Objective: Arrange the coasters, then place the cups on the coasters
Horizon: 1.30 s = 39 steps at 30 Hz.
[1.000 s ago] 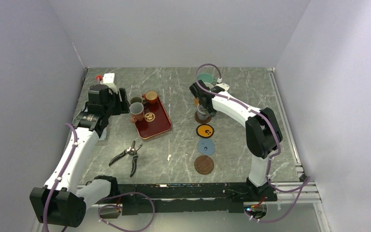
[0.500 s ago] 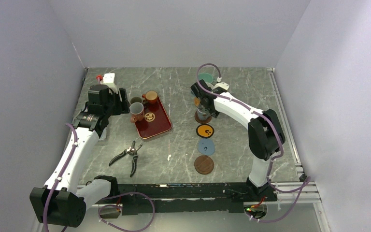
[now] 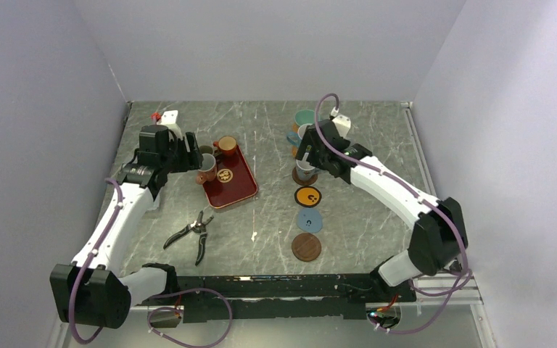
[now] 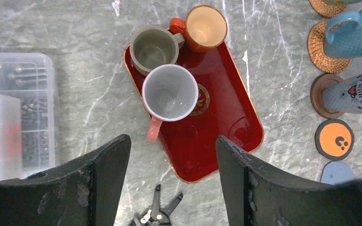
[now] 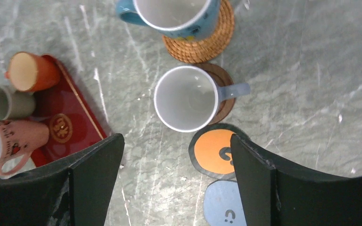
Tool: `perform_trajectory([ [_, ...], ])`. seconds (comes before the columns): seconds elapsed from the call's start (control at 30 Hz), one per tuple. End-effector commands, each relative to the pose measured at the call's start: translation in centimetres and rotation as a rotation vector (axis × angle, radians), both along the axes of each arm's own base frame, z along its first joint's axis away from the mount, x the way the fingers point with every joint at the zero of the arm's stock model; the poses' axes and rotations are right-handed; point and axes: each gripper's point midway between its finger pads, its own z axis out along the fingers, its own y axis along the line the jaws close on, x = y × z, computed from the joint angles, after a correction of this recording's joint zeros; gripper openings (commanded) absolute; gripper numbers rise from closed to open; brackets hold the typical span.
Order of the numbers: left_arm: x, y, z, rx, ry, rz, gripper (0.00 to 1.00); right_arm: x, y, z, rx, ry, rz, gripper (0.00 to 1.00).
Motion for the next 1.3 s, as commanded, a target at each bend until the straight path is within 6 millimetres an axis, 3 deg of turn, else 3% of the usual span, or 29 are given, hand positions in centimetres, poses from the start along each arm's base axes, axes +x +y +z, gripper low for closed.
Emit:
perform_trajectory([
  [0.0,1.1,-1.4,-0.1,-0.102,-0.002,-0.001,0.73,1.0,-0.3,5.4,-0.026,-0.204,0.13,0.9],
  [0.13,2.1,-1.8,-1.6,-0.185,0.054,0.033,0.73,0.6,-2.8,7.0,-0.102,-0.294,0.162,0.96],
  [0.23,2.8,-2.1,-3.2,-0.269,0.091,0.058,0.72,0.9,-5.1,7.6,-0.037,-0.324,0.2,0.97],
  [0.33,3.6,-2.0,-4.6,-0.302,0.098,0.104,0.72,1.0,-7.0,7.3,0.017,-0.328,0.223,0.97],
  [0.47,3.9,-0.1,-6.6,-0.262,0.13,0.223,0.71,0.8,-8.6,6.5,0.11,-0.331,0.254,0.97],
  [0.63,4.4,0.3,-7.8,-0.235,0.168,0.226,0.68,0.7,-10.5,5.5,0.17,-0.329,0.253,0.97],
  [0.9,5.3,1.1,-9.6,-0.186,0.214,0.248,0.6,0.4,-11.2,5.2,0.175,-0.342,0.251,0.98],
  [1.13,6.5,1.4,-10.7,-0.151,0.24,0.239,0.45,0.1,-11.5,6.1,0.153,-0.384,0.244,0.98],
  [1.27,7.0,1.4,-11.1,-0.14,0.245,0.231,0.32,0.1,-11.8,6.0,0.139,-0.386,0.233,0.98],
])
